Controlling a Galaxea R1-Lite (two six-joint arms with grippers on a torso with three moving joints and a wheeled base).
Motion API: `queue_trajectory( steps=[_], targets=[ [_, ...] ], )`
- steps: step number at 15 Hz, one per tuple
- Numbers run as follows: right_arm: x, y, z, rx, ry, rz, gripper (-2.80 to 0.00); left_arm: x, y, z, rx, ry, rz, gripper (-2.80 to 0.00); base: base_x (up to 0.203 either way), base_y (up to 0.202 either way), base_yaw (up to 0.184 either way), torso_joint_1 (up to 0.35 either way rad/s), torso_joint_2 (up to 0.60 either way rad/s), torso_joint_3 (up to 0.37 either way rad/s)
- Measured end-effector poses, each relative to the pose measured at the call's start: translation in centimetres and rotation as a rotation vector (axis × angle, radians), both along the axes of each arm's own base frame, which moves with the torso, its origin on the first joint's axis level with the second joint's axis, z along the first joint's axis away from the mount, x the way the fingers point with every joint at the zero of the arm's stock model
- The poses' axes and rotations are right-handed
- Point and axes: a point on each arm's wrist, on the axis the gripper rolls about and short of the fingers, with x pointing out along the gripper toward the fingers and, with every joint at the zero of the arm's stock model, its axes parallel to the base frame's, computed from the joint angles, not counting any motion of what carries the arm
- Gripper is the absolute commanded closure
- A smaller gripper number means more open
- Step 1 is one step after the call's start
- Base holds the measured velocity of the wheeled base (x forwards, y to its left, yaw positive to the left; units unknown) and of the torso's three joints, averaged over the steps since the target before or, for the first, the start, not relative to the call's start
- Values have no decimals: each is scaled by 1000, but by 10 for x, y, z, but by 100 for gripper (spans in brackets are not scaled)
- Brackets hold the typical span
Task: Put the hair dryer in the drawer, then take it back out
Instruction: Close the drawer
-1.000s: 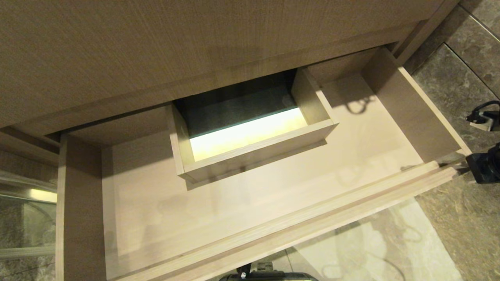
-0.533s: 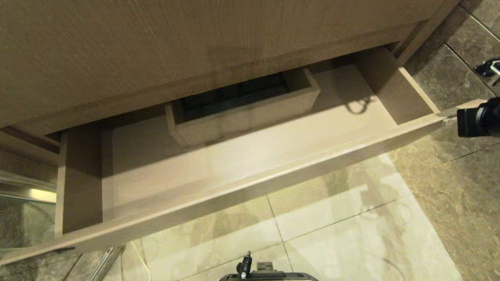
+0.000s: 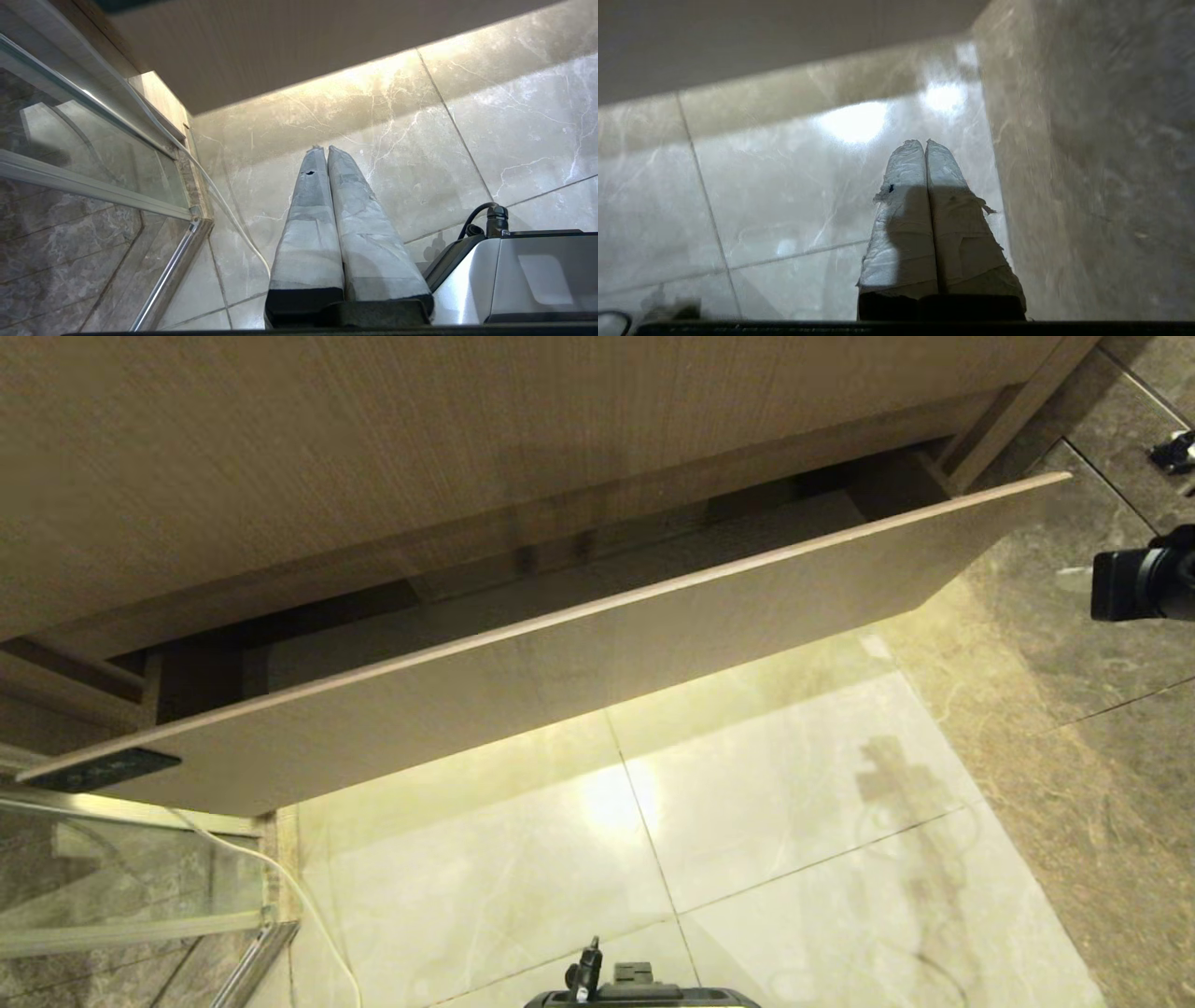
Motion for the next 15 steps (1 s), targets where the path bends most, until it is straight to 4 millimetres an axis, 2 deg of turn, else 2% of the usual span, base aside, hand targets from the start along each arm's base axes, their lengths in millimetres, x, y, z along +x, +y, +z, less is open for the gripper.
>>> queue_trajectory(
  steps=[4, 6, 15],
  targets=[
    [-7, 1, -2, -95, -10, 28, 0, 0, 0, 0, -1, 0, -1, 0, 0, 0, 0, 0, 0, 0],
    [0, 1, -2, -179, -60, 54, 0, 0, 0, 0, -1, 0, 0, 0, 0, 0, 0, 0, 0, 0],
    [78, -11, 9, -348, -373, 68, 0, 0, 0, 0, 0, 0, 0, 0, 0, 0, 0, 0, 0, 0]
  ],
)
